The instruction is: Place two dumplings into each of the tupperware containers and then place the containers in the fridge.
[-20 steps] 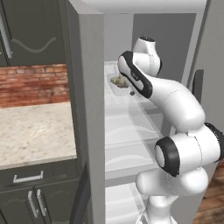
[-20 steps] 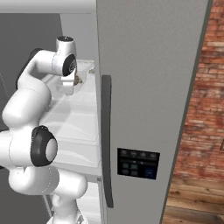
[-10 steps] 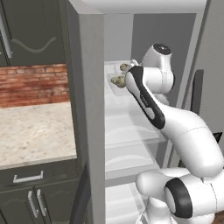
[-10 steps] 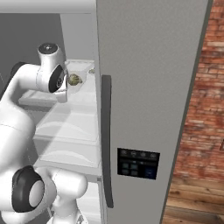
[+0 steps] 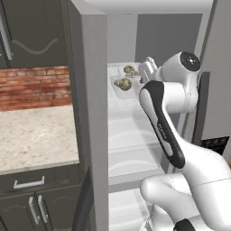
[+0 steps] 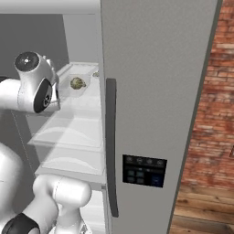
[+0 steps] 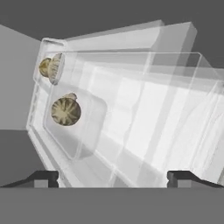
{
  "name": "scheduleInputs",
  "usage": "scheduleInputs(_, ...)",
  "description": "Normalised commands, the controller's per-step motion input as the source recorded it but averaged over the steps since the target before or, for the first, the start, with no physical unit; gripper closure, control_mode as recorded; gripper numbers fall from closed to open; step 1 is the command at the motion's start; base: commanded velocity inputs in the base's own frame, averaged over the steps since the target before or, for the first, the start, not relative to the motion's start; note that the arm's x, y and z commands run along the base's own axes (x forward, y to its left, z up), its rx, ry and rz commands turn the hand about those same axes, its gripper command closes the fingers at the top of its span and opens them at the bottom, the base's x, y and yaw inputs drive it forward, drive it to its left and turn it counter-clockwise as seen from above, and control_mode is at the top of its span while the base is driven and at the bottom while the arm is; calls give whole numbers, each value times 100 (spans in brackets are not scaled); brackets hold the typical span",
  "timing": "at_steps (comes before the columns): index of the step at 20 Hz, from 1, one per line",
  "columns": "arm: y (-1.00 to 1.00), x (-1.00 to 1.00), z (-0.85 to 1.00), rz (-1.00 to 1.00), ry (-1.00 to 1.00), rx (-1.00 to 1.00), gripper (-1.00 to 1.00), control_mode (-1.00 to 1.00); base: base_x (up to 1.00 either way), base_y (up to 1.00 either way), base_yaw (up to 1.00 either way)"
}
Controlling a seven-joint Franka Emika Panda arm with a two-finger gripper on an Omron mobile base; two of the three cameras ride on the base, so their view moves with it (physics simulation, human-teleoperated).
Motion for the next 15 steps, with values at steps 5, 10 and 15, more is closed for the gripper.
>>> scheduleInputs(5, -12, -100, 26, 0, -5, 3, -100, -100, 0, 0, 0)
scheduleInputs(10, -11, -100, 5, 0, -2, 2, -100, -100, 0, 0, 0)
scheduleInputs(15, -1, -100, 3, 0, 0, 0, -100, -100, 0, 0, 0)
